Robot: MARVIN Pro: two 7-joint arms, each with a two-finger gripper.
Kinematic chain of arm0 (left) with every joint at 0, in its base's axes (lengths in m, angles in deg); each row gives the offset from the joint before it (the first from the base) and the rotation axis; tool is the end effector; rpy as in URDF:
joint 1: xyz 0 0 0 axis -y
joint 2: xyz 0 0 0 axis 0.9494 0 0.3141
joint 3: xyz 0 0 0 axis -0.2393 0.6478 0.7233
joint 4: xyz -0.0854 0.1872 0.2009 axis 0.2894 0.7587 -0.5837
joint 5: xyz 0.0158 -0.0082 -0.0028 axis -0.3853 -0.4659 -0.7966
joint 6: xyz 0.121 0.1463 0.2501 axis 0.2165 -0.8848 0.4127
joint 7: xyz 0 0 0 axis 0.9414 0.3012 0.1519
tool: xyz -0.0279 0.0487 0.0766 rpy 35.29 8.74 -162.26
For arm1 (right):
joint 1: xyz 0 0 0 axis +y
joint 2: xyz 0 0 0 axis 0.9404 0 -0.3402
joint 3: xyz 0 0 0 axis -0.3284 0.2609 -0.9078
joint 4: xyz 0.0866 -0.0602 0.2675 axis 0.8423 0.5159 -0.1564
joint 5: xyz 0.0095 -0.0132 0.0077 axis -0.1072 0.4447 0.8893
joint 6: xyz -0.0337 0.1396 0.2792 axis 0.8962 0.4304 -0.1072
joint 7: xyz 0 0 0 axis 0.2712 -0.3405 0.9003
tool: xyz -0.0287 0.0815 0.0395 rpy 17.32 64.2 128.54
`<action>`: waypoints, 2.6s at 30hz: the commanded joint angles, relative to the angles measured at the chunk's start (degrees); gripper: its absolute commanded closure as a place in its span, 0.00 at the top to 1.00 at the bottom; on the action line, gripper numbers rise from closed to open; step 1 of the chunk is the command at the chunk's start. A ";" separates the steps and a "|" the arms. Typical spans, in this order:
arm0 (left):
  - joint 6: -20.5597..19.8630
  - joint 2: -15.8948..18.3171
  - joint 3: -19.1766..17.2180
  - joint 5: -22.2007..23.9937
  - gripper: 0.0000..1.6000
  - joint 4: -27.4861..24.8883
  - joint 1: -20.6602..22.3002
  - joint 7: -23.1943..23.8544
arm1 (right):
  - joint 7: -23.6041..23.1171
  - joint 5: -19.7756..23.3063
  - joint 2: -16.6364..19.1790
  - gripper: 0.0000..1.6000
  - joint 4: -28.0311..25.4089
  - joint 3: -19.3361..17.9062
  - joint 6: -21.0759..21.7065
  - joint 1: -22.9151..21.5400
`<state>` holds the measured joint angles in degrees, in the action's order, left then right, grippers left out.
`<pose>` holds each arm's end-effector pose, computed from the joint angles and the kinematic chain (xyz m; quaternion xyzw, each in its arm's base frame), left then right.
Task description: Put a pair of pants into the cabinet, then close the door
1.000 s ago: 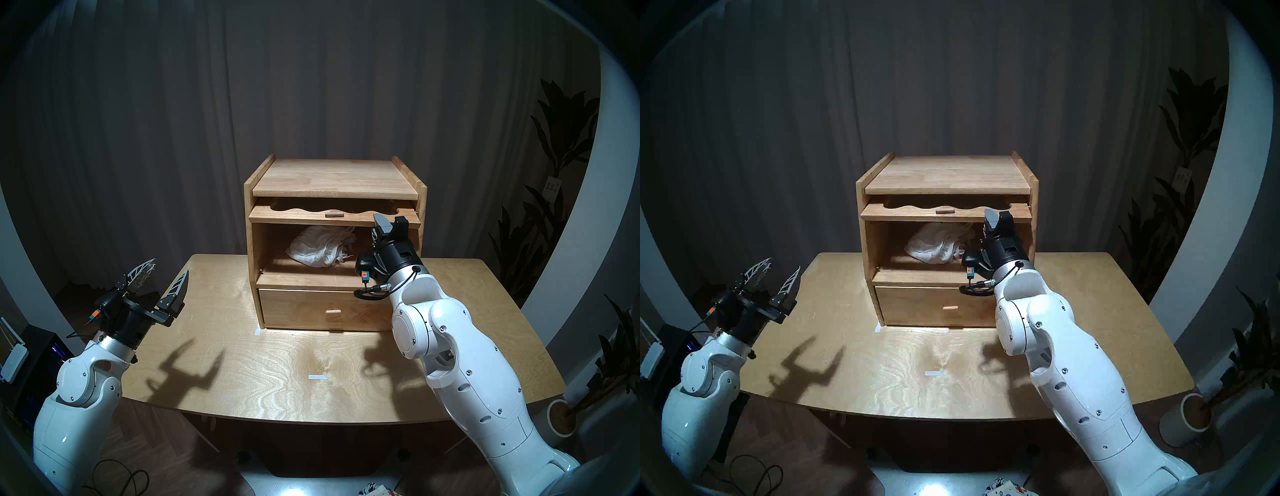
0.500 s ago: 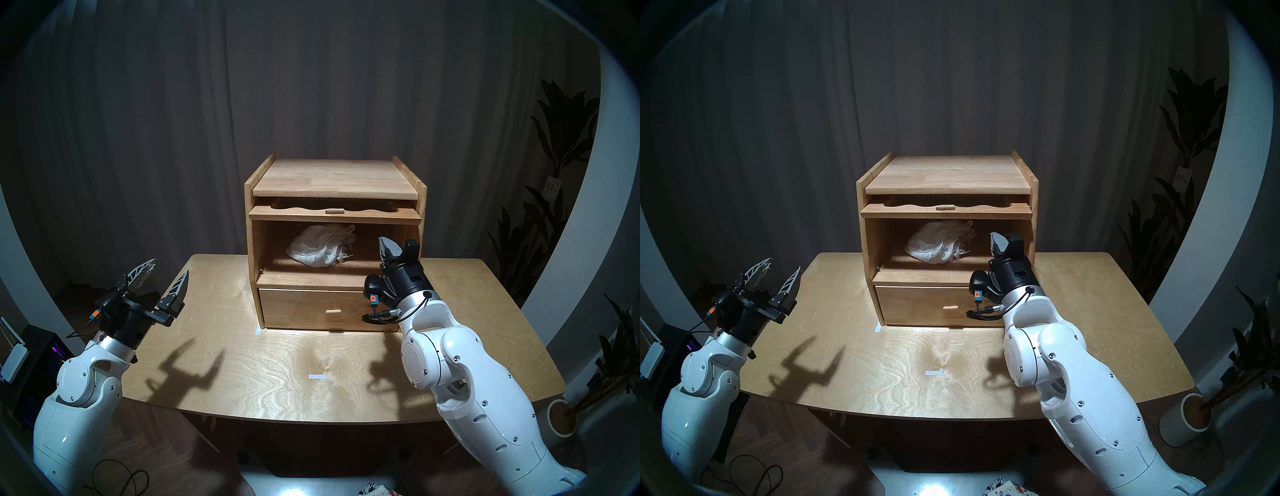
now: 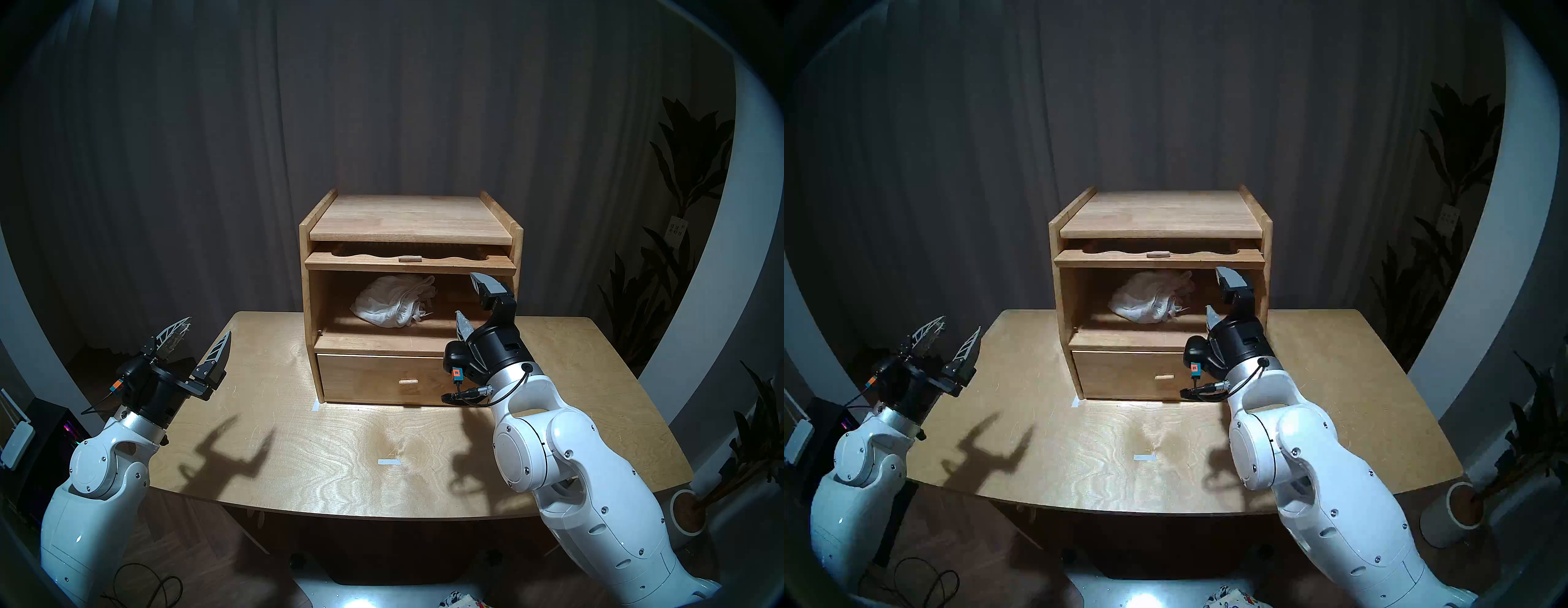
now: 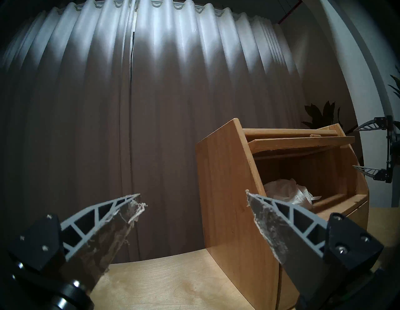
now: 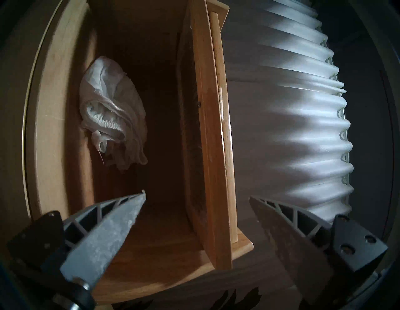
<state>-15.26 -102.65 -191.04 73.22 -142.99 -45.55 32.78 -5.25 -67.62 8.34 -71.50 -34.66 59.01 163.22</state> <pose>0.3075 0.1784 -0.2264 0.5823 -0.1277 0.7974 0.0935 0.3559 0.0675 -0.1772 0.4186 0.4954 0.5917 0.4787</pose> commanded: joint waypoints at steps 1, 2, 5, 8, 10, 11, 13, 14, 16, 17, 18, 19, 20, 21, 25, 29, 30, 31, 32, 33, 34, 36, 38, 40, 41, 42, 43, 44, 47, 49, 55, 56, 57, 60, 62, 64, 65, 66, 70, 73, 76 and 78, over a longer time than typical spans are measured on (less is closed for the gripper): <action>0.40 0.14 -0.28 -0.05 1.00 -0.66 0.44 0.09 | 0.68 -1.00 -6.03 1.00 1.98 -1.42 -1.68 -6.36; 0.40 0.14 -0.28 -0.05 1.00 -0.66 0.44 0.09 | 0.68 -1.00 -6.03 1.00 1.98 -1.42 -1.68 -6.36; 0.36 0.16 -0.26 -0.03 1.00 -0.65 0.44 0.08 | 0.26 -0.44 -7.96 1.00 2.95 -0.65 -1.71 -8.66; 0.36 0.16 -0.26 -0.03 1.00 -0.64 0.44 0.08 | -0.02 -0.39 -9.68 1.00 3.83 1.44 -1.83 -10.38; 0.37 0.16 -0.26 -0.03 1.00 -0.65 0.44 0.07 | 0.00 -0.37 -10.26 1.00 4.13 2.70 -1.70 -10.99; 0.38 0.16 -0.26 -0.04 1.00 -0.65 0.44 0.07 | -0.01 -0.60 -10.97 1.00 4.87 3.23 -1.54 -11.75; 0.40 0.16 -0.27 -0.04 1.00 -0.66 0.44 0.07 | 0.00 -0.90 -11.59 1.00 6.31 3.31 -1.21 -12.38; 0.41 0.16 -0.27 -0.05 1.00 -0.67 0.44 0.07 | -0.04 -1.14 -12.84 1.00 8.02 3.24 -1.23 -13.62; 0.42 0.16 -0.27 -0.05 1.00 -0.67 0.44 0.07 | -0.02 -1.29 -14.03 1.00 9.98 3.05 -1.23 -14.74; 0.42 0.16 -0.27 -0.05 1.00 -0.67 0.44 0.07 | 0.09 -1.42 -14.97 1.00 11.73 2.81 -1.38 -15.66; 0.42 0.16 -0.27 -0.05 1.00 -0.67 0.44 0.07 | 0.09 -1.42 -14.97 1.00 11.73 2.81 -1.38 -15.66; 0.43 0.16 -0.27 -0.05 1.00 -0.67 0.44 0.07 | 0.08 -1.67 -15.92 1.00 13.08 2.65 -1.46 -16.57; 0.43 0.16 -0.27 -0.05 1.00 -0.67 0.44 0.07 | 0.10 -1.86 -16.62 1.00 14.36 2.64 -1.37 -17.60; 0.42 0.16 -0.27 -0.05 1.00 -0.67 0.44 0.07 | 0.66 -1.71 -16.44 1.00 14.81 2.07 -1.99 -17.06; 0.43 0.17 -0.26 -0.04 1.00 -0.67 0.43 0.07 | 0.99 -2.52 -18.85 0.77 19.24 1.19 -2.33 -19.85; 0.52 0.15 -0.27 -0.07 1.00 -0.69 0.43 0.07 | 3.51 -1.71 -18.71 0.00 22.09 1.95 -2.60 -21.23; 0.52 0.15 -0.27 -0.07 1.00 -0.69 0.43 0.07 | 3.51 -1.71 -18.71 0.00 22.09 1.95 -2.60 -21.23; 0.53 0.15 -0.27 -0.08 1.00 -0.69 0.43 0.08 | 4.00 -1.59 -18.58 0.00 21.81 1.94 -2.82 -20.79; 0.54 0.15 -0.27 -0.08 1.00 -0.69 0.43 0.08 | 4.26 -1.55 -18.32 0.00 20.96 1.94 -2.79 -19.96; 0.54 0.15 -0.27 -0.08 1.00 -0.69 0.42 0.07 | 4.37 -1.48 -18.06 0.00 20.05 1.96 -2.83 -19.17; 0.54 0.15 -0.27 -0.08 1.00 -0.69 0.43 0.07 | 4.53 -1.48 -17.29 0.00 17.78 2.08 -2.70 -17.30; 0.53 0.15 -0.27 -0.08 1.00 -0.69 0.42 0.07 | 4.53 -1.32 -16.96 0.00 16.84 2.14 -2.72 -16.53; 0.52 0.15 -0.27 -0.07 1.00 -0.69 0.43 0.07 | 4.48 -1.15 -16.26 0.00 14.85 2.11 -2.37 -14.58; 0.52 0.16 -0.27 -0.07 1.00 -0.69 0.43 0.07 | 4.94 -1.00 -15.86 0.00 13.98 1.98 -2.27 -13.35; 0.52 0.15 -0.27 -0.07 1.00 -0.69 0.43 0.07 | 4.80 -0.89 -15.59 0.00 13.27 1.91 -2.19 -12.70; 0.52 0.15 -0.27 -0.07 1.00 -0.69 0.43 0.07 | 4.80 -0.82 -15.28 0.00 12.59 1.86 -2.14 -12.01; 0.53 0.15 -0.27 -0.08 1.00 -0.69 0.43 0.07 | 4.72 -0.77 -15.05 0.00 12.09 1.82 -2.09 -11.50; 0.53 0.15 -0.27 -0.08 1.00 -0.69 0.42 0.07 | 4.70 -0.74 -14.54 0.00 11.17 1.60 -1.89 -10.54; 0.53 0.16 -0.27 -0.08 1.00 -0.69 0.42 0.07 | 4.87 -0.72 -13.17 0.00 9.97 0.36 -1.55 -9.45; 0.53 0.16 -0.27 -0.07 1.00 -0.69 0.42 0.07 | 4.90 -0.80 -12.63 0.00 9.79 -0.14 -1.50 -9.30; 0.51 0.17 -0.26 -0.07 1.00 -0.68 0.42 0.06 | 4.86 0.26 -10.38 0.00 8.22 -2.48 -2.58 -8.62; 0.53 0.16 -0.27 -0.07 1.00 -0.69 0.42 0.06 | 4.06 0.70 -10.10 0.00 7.10 -2.08 -3.09 -7.85; 0.54 0.16 -0.27 -0.07 1.00 -0.69 0.42 0.06 | 3.81 0.85 -10.07 0.00 6.42 -1.66 -3.32 -7.22; 0.55 0.16 -0.27 -0.08 1.00 -0.69 0.42 0.06 | 3.22 0.87 -9.96 0.00 5.31 -0.34 -3.55 -6.01; 0.56 0.16 -0.27 -0.08 1.00 -0.69 0.42 0.06 | 3.27 0.50 -9.85 0.00 5.21 0.03 -3.37 -5.84; 0.57 0.16 -0.27 -0.08 1.00 -0.69 0.42 0.07 | 3.23 0.29 -9.74 0.00 5.18 0.21 -3.27 -5.78; 0.57 0.16 -0.27 -0.08 1.00 -0.69 0.42 0.07 | 3.16 0.27 -9.67 0.00 5.16 0.27 -3.30 -5.76; 0.57 0.16 -0.27 -0.08 1.00 -0.69 0.42 0.07 | 2.98 0.41 -9.55 0.00 5.09 0.30 -3.43 -5.72; 0.57 0.16 -0.27 -0.08 1.00 -0.69 0.42 0.06 | 3.30 0.73 -9.35 0.00 4.45 0.74 -3.54 -4.66; 0.56 0.16 -0.27 -0.08 1.00 -0.69 0.42 0.06 | 3.51 0.73 -9.16 0.00 3.60 1.21 -3.38 -3.68; 0.57 0.16 -0.27 -0.08 1.00 -0.69 0.42 0.06 | 3.89 -0.18 -9.06 0.00 3.51 1.61 -2.70 -3.50; 0.57 0.16 -0.27 -0.08 1.00 -0.69 0.42 0.06 | 3.74 0.37 -8.68 0.00 3.43 1.63 -3.41 -3.64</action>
<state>-15.22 -102.60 -190.99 73.22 -142.97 -45.55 32.71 -1.84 -67.09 -0.48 -66.24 -33.94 55.90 158.52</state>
